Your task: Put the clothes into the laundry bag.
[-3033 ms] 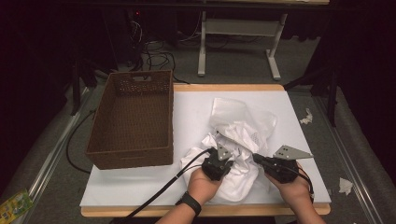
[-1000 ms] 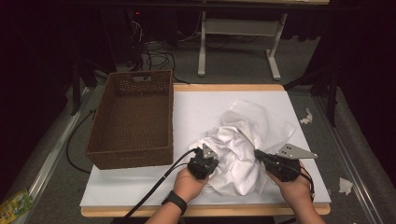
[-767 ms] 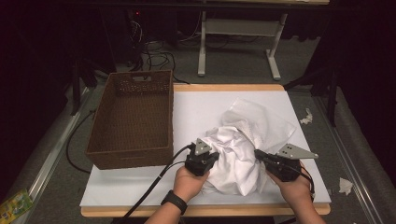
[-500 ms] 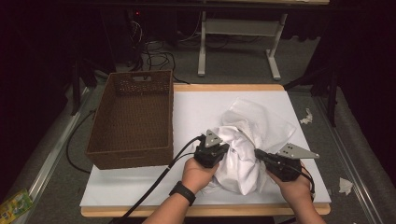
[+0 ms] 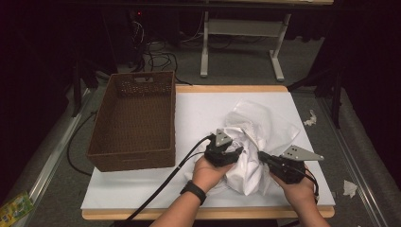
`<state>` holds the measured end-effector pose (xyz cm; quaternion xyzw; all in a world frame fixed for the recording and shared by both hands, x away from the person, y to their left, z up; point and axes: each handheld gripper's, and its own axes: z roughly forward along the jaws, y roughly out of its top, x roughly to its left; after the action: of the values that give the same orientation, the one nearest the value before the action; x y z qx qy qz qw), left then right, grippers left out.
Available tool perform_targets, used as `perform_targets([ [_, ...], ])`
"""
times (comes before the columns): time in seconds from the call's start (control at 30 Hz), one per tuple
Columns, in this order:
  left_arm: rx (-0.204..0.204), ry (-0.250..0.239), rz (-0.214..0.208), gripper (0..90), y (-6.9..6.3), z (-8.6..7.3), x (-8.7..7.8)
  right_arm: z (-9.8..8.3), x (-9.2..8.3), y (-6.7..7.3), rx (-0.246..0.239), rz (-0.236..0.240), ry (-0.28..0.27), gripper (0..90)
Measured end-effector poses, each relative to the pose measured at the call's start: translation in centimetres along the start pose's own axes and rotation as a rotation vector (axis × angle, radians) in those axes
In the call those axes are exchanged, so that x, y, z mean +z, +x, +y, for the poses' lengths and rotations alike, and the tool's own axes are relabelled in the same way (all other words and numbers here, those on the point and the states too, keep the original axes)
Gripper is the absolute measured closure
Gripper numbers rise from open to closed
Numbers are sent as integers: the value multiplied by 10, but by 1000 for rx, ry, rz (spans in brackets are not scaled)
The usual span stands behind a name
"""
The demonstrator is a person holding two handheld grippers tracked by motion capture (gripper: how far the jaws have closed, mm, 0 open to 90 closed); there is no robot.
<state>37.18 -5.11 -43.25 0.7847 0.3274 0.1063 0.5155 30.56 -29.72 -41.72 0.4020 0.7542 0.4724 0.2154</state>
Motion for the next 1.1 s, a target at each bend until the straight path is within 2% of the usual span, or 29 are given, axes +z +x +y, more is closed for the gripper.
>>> perform_targets([
  [0.07, 14, -39, -3, 394, -4, -4, -18, 1, 1, 0, -7, -3, 1, 900],
  [0.17, 34, -58, -62, 336, -14, -9, -35, 2, 1, 1, -7, -8, 8, 900],
  [0.23, 68, -54, -109, 319, -25, -15, -38, 3, 1, 2, -15, -9, 5, 900],
  [0.3, 107, -7, -128, 295, -34, -20, -30, 3, 1, 2, -11, -10, 7, 900],
  [0.4, 166, 121, -98, 276, -41, -29, -7, 3, 1, 3, -10, -8, 6, 900],
  [0.5, 247, 195, -57, 274, -51, -35, 10, 2, 0, 3, -8, -6, 7, 900],
  [0.57, 327, 261, -8, 316, -57, -38, 19, 2, 0, 3, -7, -3, 6, 900],
  [0.6, 350, 286, 13, 394, -58, -39, 22, 2, 0, 2, -10, -2, 5, 900],
  [0.67, 340, 298, 9, 544, -57, -39, 25, 2, 0, 1, -12, 1, 5, 900],
  [0.73, 298, 304, 2, 740, -53, -35, 24, 2, -1, 1, -12, 2, 5, 900],
  [0.77, 280, 302, -9, 789, -50, -33, 23, 2, -1, 1, -14, 4, 1, 900],
  [0.83, 233, 262, -24, 810, -43, -24, 16, 2, -2, 1, -11, 4, 0, 900],
  [0.93, 142, 151, -38, 820, -31, -3, 0, 3, -3, 1, -11, 4, -5, 900],
  [1.0, 115, 98, -17, 821, -24, 10, -9, 3, -3, 1, -11, 7, -8, 900],
  [1.1, 66, 60, -5, 822, -15, 21, -9, 4, -2, 2, -2, 17, -6, 900],
])
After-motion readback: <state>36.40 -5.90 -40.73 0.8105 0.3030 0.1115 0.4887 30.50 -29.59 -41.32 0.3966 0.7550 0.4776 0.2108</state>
